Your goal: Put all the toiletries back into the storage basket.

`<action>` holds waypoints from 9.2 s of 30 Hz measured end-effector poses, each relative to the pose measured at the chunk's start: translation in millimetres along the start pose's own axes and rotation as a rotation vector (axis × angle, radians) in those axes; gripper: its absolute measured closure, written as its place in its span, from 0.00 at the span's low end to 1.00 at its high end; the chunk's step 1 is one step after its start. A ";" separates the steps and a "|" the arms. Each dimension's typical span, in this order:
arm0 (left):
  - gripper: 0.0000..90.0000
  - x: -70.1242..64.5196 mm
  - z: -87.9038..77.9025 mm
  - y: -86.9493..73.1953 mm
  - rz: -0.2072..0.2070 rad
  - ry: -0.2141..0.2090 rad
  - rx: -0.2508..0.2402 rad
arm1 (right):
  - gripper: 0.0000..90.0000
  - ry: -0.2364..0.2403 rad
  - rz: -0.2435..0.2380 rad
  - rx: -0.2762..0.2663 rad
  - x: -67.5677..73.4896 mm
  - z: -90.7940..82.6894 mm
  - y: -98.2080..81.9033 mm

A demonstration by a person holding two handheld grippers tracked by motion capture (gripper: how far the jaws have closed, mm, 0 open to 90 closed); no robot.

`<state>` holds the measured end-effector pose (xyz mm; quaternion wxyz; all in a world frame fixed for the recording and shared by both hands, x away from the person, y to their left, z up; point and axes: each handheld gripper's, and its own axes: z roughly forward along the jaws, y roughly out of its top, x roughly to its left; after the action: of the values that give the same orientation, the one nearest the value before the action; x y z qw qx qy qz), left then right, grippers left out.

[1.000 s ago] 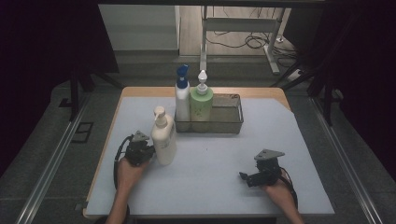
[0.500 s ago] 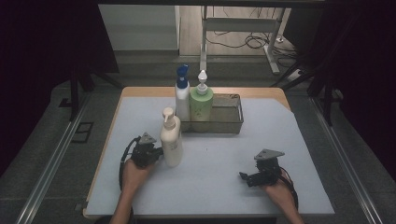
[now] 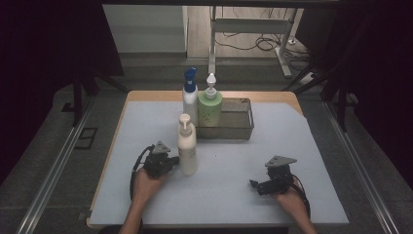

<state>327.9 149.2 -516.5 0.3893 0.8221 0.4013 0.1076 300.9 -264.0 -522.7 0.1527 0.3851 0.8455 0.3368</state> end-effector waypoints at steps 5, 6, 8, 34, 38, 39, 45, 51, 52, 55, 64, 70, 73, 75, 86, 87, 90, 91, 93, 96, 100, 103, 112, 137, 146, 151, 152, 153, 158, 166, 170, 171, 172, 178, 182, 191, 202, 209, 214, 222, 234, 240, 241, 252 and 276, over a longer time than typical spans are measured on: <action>0.99 -6.9 2.3 1.4 0.015 -0.012 0.004 | 0.00 0.001 -0.002 0.002 -0.1 0.0 0.2; 0.99 -8.3 2.7 1.6 0.016 -0.017 0.005 | 0.00 0.000 -0.002 0.002 0.0 0.0 0.3; 0.99 -11.5 3.6 2.2 0.025 -0.022 0.007 | 0.00 0.001 -0.003 0.004 -0.1 -0.1 0.4; 0.99 -43.4 21.5 8.5 0.101 -0.093 0.052 | 0.00 0.000 0.000 -0.001 -0.1 0.1 -0.1; 0.97 -41.9 20.8 8.1 0.100 -0.100 0.053 | 0.00 0.000 0.001 0.000 -0.1 0.0 0.0; 0.96 -41.7 20.2 7.9 0.101 -0.099 0.054 | 0.00 -0.001 0.000 0.000 -0.2 0.0 0.1; 0.83 -40.4 12.6 4.6 0.111 -0.065 0.058 | 0.00 0.004 0.004 0.004 -0.1 -0.3 0.6; 0.61 -41.6 3.3 -2.7 0.094 -0.024 0.052 | 0.00 -0.003 0.006 0.015 0.9 -1.1 2.1; 0.58 -42.3 1.9 -3.9 0.092 -0.015 0.052 | 0.01 -0.004 0.006 0.017 1.2 -1.6 2.5; 0.49 -44.2 -1.0 -7.7 0.087 -0.008 0.059 | 0.02 0.005 0.003 0.013 3.2 -3.8 4.2; 0.21 -50.4 -10.6 -20.0 0.080 0.032 0.068 | 0.03 0.040 -0.009 -0.039 10.0 -16.1 17.8; 0.14 -51.5 -15.7 -28.1 0.066 0.052 0.066 | 0.03 0.073 -0.007 -0.060 18.1 -20.2 30.6; 0.14 -51.0 -16.7 -31.3 0.076 0.074 0.063 | 0.03 0.084 -0.011 -0.067 22.4 -22.0 37.4; 0.13 -50.3 -15.8 -32.2 0.075 0.077 0.068 | 0.03 0.090 -0.023 -0.074 26.0 -23.7 43.7; 0.13 -50.8 -15.4 -32.8 0.079 0.077 0.069 | 0.04 0.137 -0.050 -0.113 41.7 -24.7 75.4; 0.13 -50.6 -15.3 -32.8 0.081 0.078 0.068 | 0.04 0.137 -0.058 -0.116 43.7 -24.1 78.2; 0.14 -50.5 -15.3 -32.8 0.082 0.077 0.068 | 0.04 0.139 -0.081 -0.120 49.8 -21.6 86.5; 0.13 -50.5 -15.2 -32.8 0.082 0.077 0.068 | 0.04 0.141 -0.086 -0.122 51.5 -20.6 88.9; 0.14 -50.5 -15.3 -32.8 0.082 0.078 0.069 | 0.04 0.143 -0.092 -0.120 54.6 -19.0 92.9; 0.13 -50.6 -15.3 -32.8 0.082 0.078 0.068 | 0.04 0.147 -0.103 -0.120 59.9 -16.4 100.0; 0.13 -50.5 -15.3 -32.8 0.082 0.078 0.069 | 0.05 0.155 -0.102 -0.128 66.1 -13.3 110.1; 0.14 -50.6 -15.3 -32.9 0.081 0.078 0.068 | 0.06 0.159 -0.101 -0.131 70.8 -11.1 117.7; 0.14 -50.5 -15.3 -32.8 0.081 0.078 0.068 | 0.08 0.169 -0.106 -0.131 85.5 -1.8 140.3; 0.14 -50.5 -15.2 -33.0 0.080 0.077 0.068 | 0.22 0.102 -0.061 -0.147 110.8 33.2 177.1; 0.14 -50.6 -15.2 -33.0 0.079 0.077 0.068 | 0.36 0.084 -0.068 -0.154 114.3 34.4 178.8; 0.14 -50.5 -15.2 -32.9 0.080 0.076 0.067 | 0.40 0.093 -0.069 -0.143 109.0 30.0 178.3; 0.14 -50.5 -15.2 -32.9 0.080 0.076 0.067 | 0.40 0.097 -0.066 -0.138 107.8 29.2 178.7; 0.14 -50.5 -15.2 -32.9 0.079 0.076 0.067 | 0.40 0.101 -0.067 -0.133 107.1 28.6 179.0; 0.14 -50.4 -15.2 -32.9 0.079 0.077 0.067 | 0.40 0.106 -0.093 -0.132 108.9 27.0 177.6; 0.14 -50.4 -15.2 -32.9 0.079 0.077 0.067 | 0.41 0.128 -0.088 -0.141 104.2 13.1 180.3; 0.14 -50.4 -15.2 -32.8 0.079 0.076 0.068 | 0.41 0.129 -0.084 -0.143 98.9 2.6 181.9; 0.14 -50.3 -15.2 -32.8 0.079 0.075 0.068 | 0.41 0.131 -0.083 -0.142 97.6 0.8 182.0; 0.14 -50.4 -15.2 -32.8 0.078 0.075 0.068 | 0.41 0.133 -0.081 -0.142 95.6 -2.3 182.2; 0.14 -50.2 -15.2 -32.8 0.079 0.075 0.068 | 0.41 0.126 -0.070 -0.143 86.3 -16.7 182.3; 0.14 -50.3 -15.0 -32.8 0.076 0.074 0.066 | 0.41 0.122 -0.060 -0.142 79.7 -24.3 181.7; 0.14 -50.2 -15.0 -32.8 0.076 0.073 0.066 | 0.41 0.094 -0.041 -0.143 63.6 -39.4 181.2; 0.14 -50.2 -15.0 -32.8 0.076 0.072 0.066 | 0.41 0.051 -0.014 -0.150 41.9 -60.7 185.8; 0.14 -50.1 -15.1 -32.7 0.075 0.071 0.068 | 0.41 0.027 0.015 -0.160 28.7 -69.5 192.2; 0.14 -50.2 -15.1 -32.7 0.074 0.071 0.068 | 0.41 0.008 0.030 -0.168 20.2 -72.1 197.7; 0.14 -50.2 -15.1 -32.8 0.074 0.072 0.067 | 0.41 -0.018 0.039 -0.186 9.9 -70.4 208.6; 0.14 -50.4 -15.0 -32.9 0.072 0.073 0.066 | 0.41 -0.058 0.065 -0.206 -4.0 -61.4 225.3; 0.14 -50.2 -15.0 -32.8 0.074 0.072 0.066 | 0.41 -0.076 0.074 -0.218 -10.6 -55.0 232.4; 0.14 -50.2 -15.0 -32.8 0.074 0.073 0.067 | 0.41 -0.078 0.080 -0.217 -11.8 -53.5 233.8; 0.14 -50.1 -15.1 -32.7 0.075 0.073 0.068 | 0.41 -0.104 0.094 -0.235 -23.5 -38.7 244.3; 0.14 -50.1 -15.0 -32.8 0.074 0.073 0.067 | 0.41 -0.172 0.137 -0.265 -44.3 1.0 255.7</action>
<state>268.9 132.5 -523.5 0.3424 0.8445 0.3879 0.1383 470.7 -175.1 -347.8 0.2504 0.4459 0.7493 0.4207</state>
